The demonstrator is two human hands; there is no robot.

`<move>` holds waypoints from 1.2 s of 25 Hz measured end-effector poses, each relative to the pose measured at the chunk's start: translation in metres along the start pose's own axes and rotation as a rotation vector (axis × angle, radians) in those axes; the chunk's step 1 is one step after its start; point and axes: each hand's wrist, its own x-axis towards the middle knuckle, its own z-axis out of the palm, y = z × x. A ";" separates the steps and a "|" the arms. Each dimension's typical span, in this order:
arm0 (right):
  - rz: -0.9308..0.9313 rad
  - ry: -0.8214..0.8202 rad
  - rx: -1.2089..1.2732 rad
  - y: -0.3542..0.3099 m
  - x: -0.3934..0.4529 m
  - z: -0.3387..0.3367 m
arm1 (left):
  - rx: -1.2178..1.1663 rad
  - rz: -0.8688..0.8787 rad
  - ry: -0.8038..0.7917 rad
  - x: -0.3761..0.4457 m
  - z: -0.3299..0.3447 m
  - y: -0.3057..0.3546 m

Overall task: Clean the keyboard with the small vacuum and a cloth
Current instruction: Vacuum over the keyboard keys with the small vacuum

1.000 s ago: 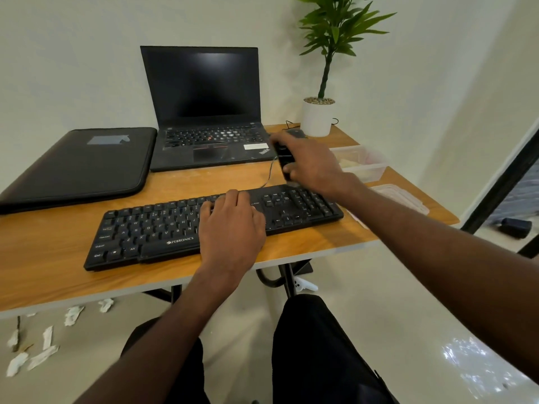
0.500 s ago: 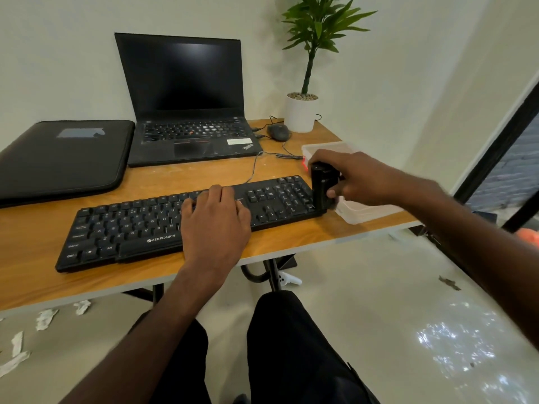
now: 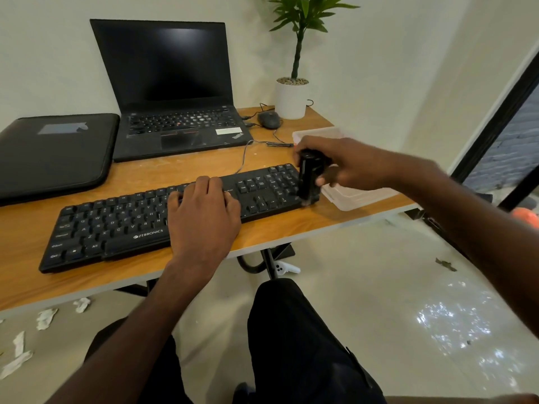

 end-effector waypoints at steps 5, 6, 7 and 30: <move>0.263 0.472 0.393 0.007 -0.036 0.015 | -0.031 0.017 0.013 -0.002 -0.002 -0.002; 0.310 0.530 0.642 0.004 -0.042 0.025 | -0.041 0.026 0.026 -0.003 -0.003 -0.002; 0.352 0.549 0.880 0.003 -0.046 0.033 | -0.048 0.038 0.040 -0.003 -0.003 -0.001; 0.357 0.742 1.497 -0.009 -0.065 0.067 | -0.040 0.180 -0.027 -0.003 0.000 0.002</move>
